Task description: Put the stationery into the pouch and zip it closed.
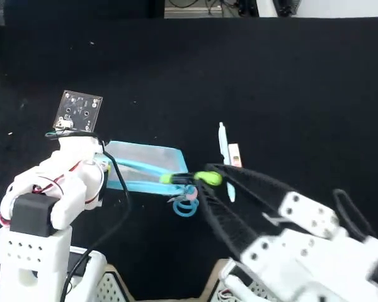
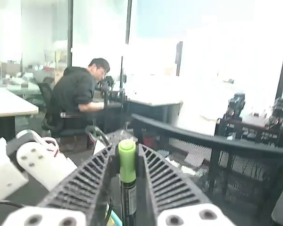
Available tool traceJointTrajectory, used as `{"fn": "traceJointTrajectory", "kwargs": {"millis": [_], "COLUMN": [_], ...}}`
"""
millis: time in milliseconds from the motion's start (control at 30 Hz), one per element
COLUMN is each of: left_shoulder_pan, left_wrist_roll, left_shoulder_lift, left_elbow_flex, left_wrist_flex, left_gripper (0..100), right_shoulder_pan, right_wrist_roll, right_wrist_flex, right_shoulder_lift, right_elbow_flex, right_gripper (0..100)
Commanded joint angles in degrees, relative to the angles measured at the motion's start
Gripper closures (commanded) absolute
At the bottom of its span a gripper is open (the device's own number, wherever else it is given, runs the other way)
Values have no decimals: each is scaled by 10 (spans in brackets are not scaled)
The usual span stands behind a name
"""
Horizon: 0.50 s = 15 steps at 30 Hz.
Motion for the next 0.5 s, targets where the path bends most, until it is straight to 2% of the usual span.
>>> {"fn": "traceJointTrajectory", "kwargs": {"millis": [0, 467], "left_shoulder_pan": [3, 3], "left_wrist_roll": [-4, -4], "left_shoulder_lift": [4, 4], "left_elbow_flex": [5, 5], "left_wrist_flex": [-7, -7], "left_gripper": [966, 966], "right_shoulder_pan": [-11, -11], "right_wrist_roll": [0, 2], "right_wrist_flex": [-45, -102], "right_shoulder_lift": [20, 21], "right_elbow_flex": [44, 165], "right_gripper": [987, 987]}}
